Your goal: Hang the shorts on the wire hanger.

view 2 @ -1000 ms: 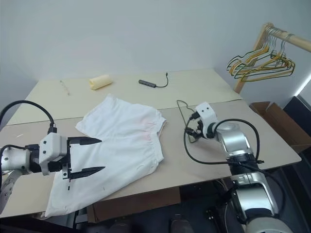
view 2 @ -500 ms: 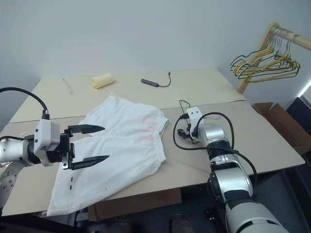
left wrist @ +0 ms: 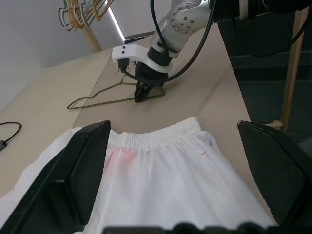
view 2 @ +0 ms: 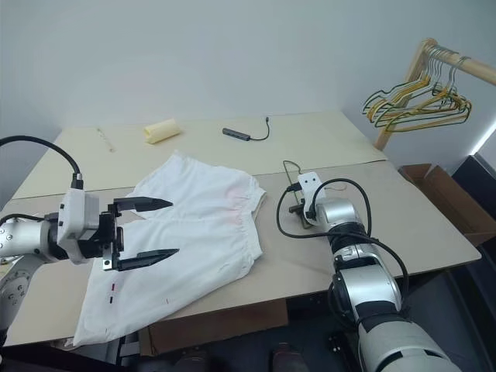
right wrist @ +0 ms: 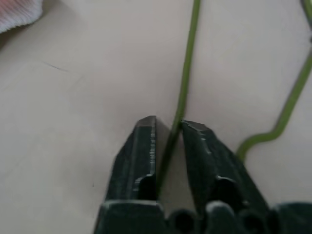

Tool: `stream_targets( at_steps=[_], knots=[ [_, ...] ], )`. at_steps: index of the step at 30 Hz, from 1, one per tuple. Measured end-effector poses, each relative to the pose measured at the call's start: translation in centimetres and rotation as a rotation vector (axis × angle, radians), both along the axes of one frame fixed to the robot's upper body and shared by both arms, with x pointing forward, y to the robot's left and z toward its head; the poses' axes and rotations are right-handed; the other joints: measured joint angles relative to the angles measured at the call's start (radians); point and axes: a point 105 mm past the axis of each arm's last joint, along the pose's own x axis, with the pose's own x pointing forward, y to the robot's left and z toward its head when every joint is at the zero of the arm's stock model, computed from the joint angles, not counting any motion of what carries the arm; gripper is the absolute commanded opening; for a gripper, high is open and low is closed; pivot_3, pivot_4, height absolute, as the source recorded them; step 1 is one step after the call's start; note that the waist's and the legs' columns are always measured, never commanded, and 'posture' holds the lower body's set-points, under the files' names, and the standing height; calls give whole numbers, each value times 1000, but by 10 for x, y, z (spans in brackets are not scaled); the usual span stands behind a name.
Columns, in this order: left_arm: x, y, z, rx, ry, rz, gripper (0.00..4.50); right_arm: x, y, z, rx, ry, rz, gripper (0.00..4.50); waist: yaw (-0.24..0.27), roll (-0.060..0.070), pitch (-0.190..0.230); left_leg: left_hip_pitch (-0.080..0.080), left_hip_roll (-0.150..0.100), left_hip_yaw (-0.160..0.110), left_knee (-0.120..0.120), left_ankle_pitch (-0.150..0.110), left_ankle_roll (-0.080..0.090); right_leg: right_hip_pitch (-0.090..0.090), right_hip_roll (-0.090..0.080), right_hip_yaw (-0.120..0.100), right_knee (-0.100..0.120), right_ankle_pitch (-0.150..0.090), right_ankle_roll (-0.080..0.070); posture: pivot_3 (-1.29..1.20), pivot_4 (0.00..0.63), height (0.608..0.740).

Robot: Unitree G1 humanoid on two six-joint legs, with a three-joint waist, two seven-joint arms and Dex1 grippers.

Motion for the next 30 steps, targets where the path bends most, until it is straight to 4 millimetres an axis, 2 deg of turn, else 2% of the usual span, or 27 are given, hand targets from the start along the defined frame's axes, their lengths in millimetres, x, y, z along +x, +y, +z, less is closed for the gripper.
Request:
stream_targets(
  at_steps=[8,12,14,17,19,21,24,30],
  knots=[
    [2,-13,4,-60,-27,-4,4500,1,2,-4,-24,-23,-2,29,-11,-1,0,8,0,-1,-1,0,0,9,0,0,-2,-2,4,81,0,740],
    [23,-24,18,-226,-10,109,4500,0,1,-1,-40,-102,5,29,-6,-1,0,8,-1,-2,0,0,1,9,-1,0,-1,-1,6,72,0,740],
    [39,-24,23,-325,32,198,4500,-1,5,10,-53,-190,42,29,-8,0,0,6,-1,-3,0,0,1,8,-1,0,-2,-1,6,66,0,740],
    [61,-22,33,-552,159,319,4500,-1,17,52,-17,-373,98,29,-12,1,1,4,-1,-6,0,0,1,6,-1,1,-2,-1,6,64,0,740],
    [67,-23,39,-668,240,338,4500,-3,26,88,31,-511,141,29,-16,1,1,4,-1,-10,-1,0,1,7,0,1,-3,-1,6,61,0,740],
    [70,-19,47,-787,302,343,4500,-12,36,111,77,-623,205,29,-13,1,1,3,-1,-13,-1,-1,2,7,0,-1,-4,-1,6,60,0,740],
    [77,-16,57,-963,385,346,4500,-33,54,127,94,-766,339,29,-9,1,1,3,-2,-13,-1,-1,1,8,-1,-1,-5,-1,6,60,0,740],
    [89,-17,62,-1104,488,370,4500,-66,90,143,151,-944,542,29,-6,0,1,3,-3,-9,-1,0,1,11,-1,-2,-11,2,9,67,0,740]
  ],
)
